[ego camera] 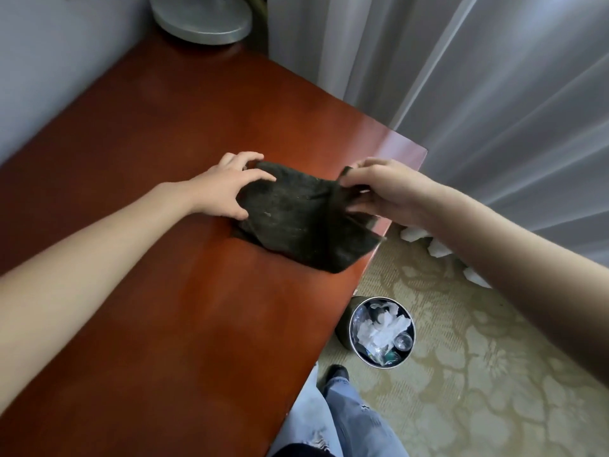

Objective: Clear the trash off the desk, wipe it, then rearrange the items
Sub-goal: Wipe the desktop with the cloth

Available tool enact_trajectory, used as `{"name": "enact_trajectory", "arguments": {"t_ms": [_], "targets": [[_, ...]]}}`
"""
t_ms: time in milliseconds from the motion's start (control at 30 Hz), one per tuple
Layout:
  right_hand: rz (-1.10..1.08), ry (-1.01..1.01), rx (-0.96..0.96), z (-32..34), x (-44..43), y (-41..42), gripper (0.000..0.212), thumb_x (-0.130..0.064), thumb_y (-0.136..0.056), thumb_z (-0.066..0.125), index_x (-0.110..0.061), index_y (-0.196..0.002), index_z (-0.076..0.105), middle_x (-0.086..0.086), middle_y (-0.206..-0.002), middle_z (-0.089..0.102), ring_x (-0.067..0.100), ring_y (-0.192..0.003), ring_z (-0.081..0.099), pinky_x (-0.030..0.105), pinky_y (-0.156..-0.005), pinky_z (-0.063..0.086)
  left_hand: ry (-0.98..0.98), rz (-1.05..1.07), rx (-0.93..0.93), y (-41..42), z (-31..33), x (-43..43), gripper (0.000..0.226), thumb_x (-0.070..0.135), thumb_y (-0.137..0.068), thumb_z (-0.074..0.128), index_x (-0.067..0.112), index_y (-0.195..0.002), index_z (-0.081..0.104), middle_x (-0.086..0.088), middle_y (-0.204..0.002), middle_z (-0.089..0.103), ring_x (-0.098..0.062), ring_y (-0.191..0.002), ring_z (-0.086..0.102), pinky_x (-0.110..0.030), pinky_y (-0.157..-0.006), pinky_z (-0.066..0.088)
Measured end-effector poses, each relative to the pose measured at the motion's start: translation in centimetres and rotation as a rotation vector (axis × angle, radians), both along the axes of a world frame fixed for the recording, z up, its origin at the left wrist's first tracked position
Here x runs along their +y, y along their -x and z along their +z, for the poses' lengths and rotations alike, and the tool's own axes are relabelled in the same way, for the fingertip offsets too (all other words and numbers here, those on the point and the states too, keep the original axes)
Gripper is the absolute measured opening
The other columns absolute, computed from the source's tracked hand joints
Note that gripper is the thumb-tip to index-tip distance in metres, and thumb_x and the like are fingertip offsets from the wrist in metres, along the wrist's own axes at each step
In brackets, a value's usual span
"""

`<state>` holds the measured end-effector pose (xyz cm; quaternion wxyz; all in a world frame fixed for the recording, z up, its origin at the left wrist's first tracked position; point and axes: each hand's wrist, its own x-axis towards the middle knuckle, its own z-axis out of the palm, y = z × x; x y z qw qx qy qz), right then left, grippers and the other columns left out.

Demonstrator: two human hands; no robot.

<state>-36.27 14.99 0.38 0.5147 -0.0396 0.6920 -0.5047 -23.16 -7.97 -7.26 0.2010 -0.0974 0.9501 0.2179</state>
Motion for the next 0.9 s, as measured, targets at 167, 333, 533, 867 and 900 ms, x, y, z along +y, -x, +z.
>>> {"name": "enact_trajectory", "arguments": {"t_ms": [167, 333, 533, 867, 900], "targets": [[0.155, 0.140, -0.114, -1.1, -5.8, -2.9, 0.013, -0.013, -0.092, 0.053, -0.016, -0.104, 0.049, 0.010, -0.102, 0.061, 0.022, -0.088, 0.065, 0.034, -0.081, 0.053, -0.306, 0.649, 0.226, -1.6, 0.7, -0.8, 0.015, 0.018, -0.089, 0.050, 0.027, -0.097, 0.059, -0.004, -0.106, 0.067, -0.018, -0.083, 0.059, -0.030, -0.073, 0.047], [0.341, -0.187, 0.689, -5.6, -4.1, -1.8, 0.027, -0.012, -0.086, 0.054, -0.015, -0.112, 0.053, 0.005, -0.107, 0.056, 0.021, -0.097, 0.052, 0.029, -0.079, 0.043, -0.388, 0.662, -0.113, -2.1, 0.9, 2.6, 0.058, 0.061, -0.083, 0.050, 0.021, -0.123, 0.042, 0.002, -0.114, 0.057, -0.017, -0.095, 0.057, -0.035, -0.077, 0.049], [0.668, -0.373, 1.184, -8.8, -4.7, -1.4, 0.055, -0.029, -0.088, 0.056, -0.025, -0.138, 0.035, 0.012, -0.126, 0.043, 0.034, -0.115, 0.033, 0.043, -0.089, 0.039, -0.028, 0.470, -0.010, -2.3, -0.8, 3.5, 0.079, 0.034, -0.073, 0.076, 0.014, -0.132, 0.028, -0.013, -0.130, 0.041, -0.030, -0.107, 0.052, -0.039, -0.085, 0.045], [1.001, -0.331, 1.257, -9.7, -0.9, -6.4, 0.062, -0.051, -0.082, 0.057, -0.029, -0.135, 0.033, 0.007, -0.121, 0.047, 0.029, -0.115, 0.041, 0.038, -0.089, 0.036, 0.004, 0.222, -0.067, -9.5, -0.6, 4.3, 0.067, 0.032, -0.084, 0.064, 0.041, -0.136, 0.023, 0.007, -0.107, 0.039, -0.006, -0.066, 0.046, -0.030, -0.058, 0.039], [1.001, -0.328, 1.248, -9.7, -0.2, -6.6, 0.062, -0.052, -0.082, 0.057, -0.029, -0.135, 0.032, 0.006, -0.121, 0.047, 0.028, -0.114, 0.041, 0.039, -0.090, 0.036, 0.009, 0.211, -0.062, -9.8, -0.7, 5.0, 0.067, 0.032, -0.085, 0.063, 0.040, -0.138, 0.023, 0.007, -0.107, 0.039, -0.007, -0.065, 0.047, -0.030, -0.057, 0.039]]}}
